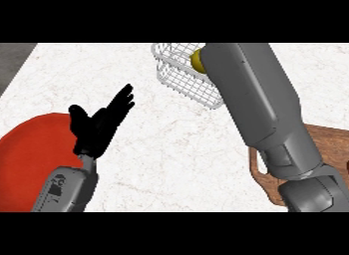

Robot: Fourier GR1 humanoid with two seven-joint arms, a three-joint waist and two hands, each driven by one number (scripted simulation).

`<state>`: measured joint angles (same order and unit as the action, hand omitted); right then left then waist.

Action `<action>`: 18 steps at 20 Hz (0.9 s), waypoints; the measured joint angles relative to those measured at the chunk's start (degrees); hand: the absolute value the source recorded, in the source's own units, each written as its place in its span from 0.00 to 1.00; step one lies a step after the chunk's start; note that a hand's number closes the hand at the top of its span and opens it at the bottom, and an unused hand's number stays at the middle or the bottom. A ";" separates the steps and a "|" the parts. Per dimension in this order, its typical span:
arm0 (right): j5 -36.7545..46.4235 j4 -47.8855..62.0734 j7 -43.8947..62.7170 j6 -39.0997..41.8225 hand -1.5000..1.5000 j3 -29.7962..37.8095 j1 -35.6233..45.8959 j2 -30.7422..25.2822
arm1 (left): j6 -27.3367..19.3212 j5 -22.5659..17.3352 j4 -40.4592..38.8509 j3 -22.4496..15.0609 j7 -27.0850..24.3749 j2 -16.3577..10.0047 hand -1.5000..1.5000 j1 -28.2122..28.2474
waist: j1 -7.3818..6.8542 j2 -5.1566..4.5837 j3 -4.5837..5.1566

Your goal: Pick the lemon from the cutting board and place it in the tiered basket

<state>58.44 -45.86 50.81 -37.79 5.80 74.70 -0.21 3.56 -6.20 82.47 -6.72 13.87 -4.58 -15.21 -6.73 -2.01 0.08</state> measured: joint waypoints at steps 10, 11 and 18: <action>7.43 9.94 4.14 -15.33 0.00 3.84 6.68 -0.06 | -0.05 -0.30 0.32 1.54 -0.59 -1.01 0.50 2.29 | 2.93 1.12 0.07; 8.24 9.97 5.56 -16.09 0.00 4.09 6.64 -0.06 | -0.39 -0.14 0.09 1.64 -1.07 -0.79 0.50 2.73 | 3.50 1.34 0.06; 11.05 1.42 13.35 -13.68 0.00 -1.14 0.97 0.11 | -1.07 -1.03 1.36 3.78 0.30 -1.86 0.50 4.67 | 7.06 2.99 -0.05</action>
<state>69.49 -44.44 64.16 -51.47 4.66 75.66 -0.09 2.49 -7.23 83.83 -2.94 14.17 -6.45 -10.54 0.33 0.98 0.03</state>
